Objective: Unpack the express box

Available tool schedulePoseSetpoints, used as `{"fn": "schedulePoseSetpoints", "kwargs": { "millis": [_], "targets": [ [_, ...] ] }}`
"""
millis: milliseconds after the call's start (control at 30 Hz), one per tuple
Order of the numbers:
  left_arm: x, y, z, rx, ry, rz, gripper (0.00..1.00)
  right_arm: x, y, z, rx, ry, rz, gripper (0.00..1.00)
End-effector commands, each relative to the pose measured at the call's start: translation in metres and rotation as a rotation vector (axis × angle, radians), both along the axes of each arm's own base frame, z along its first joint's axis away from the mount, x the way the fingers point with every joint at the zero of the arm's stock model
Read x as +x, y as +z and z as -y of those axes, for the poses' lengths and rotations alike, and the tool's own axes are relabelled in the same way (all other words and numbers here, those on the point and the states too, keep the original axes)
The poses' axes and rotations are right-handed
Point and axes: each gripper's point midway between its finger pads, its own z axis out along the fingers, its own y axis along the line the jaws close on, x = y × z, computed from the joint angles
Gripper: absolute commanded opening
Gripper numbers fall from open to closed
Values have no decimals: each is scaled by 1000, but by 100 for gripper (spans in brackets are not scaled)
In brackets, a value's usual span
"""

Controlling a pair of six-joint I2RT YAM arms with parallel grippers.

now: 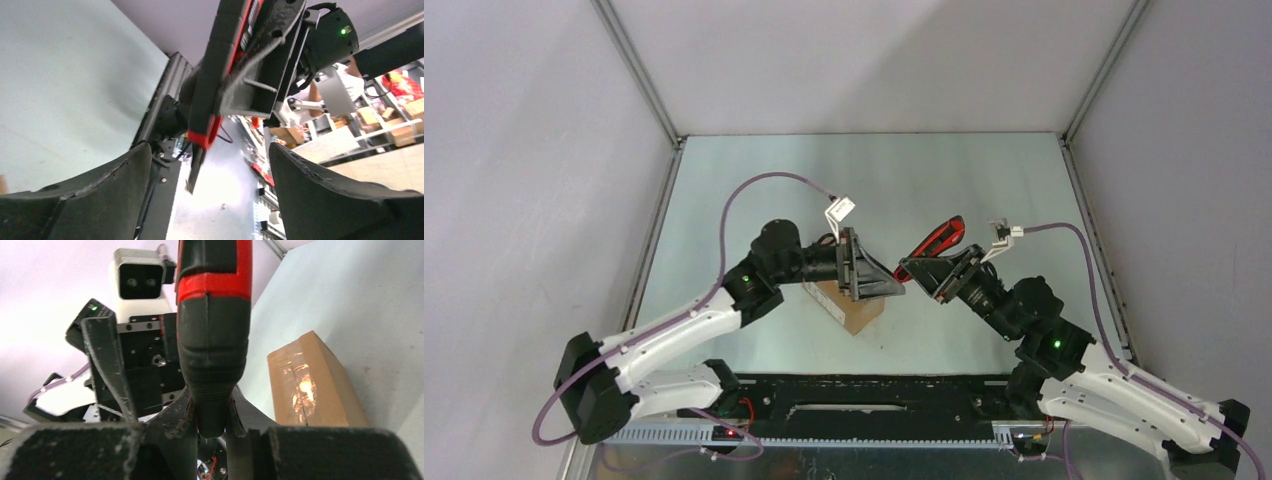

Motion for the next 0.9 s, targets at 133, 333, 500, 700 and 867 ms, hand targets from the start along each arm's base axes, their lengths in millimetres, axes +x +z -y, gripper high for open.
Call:
{"fn": "schedulePoseSetpoints", "kwargs": {
  "millis": [133, 333, 500, 700, 867],
  "targets": [
    [31, 36, -50, 127, 126, 237, 92, -21, -3, -11, -56, 193, 38, 0],
    [44, 63, -29, 171, 25, 280, 88, -49, -20, -39, -111, 424, -4, 0],
    [44, 54, -16, 212, -41, 265, 85, -56, -24, -44, -123, 475, -15, 0],
    [45, 39, -13, 278, -48, 259, 83, -59, -26, -46, -130, 501, -23, 0],
    [37, 41, -5, 241, -97, 236, 77, -61, -27, -47, -135, 509, -24, 0]
  ]
}}
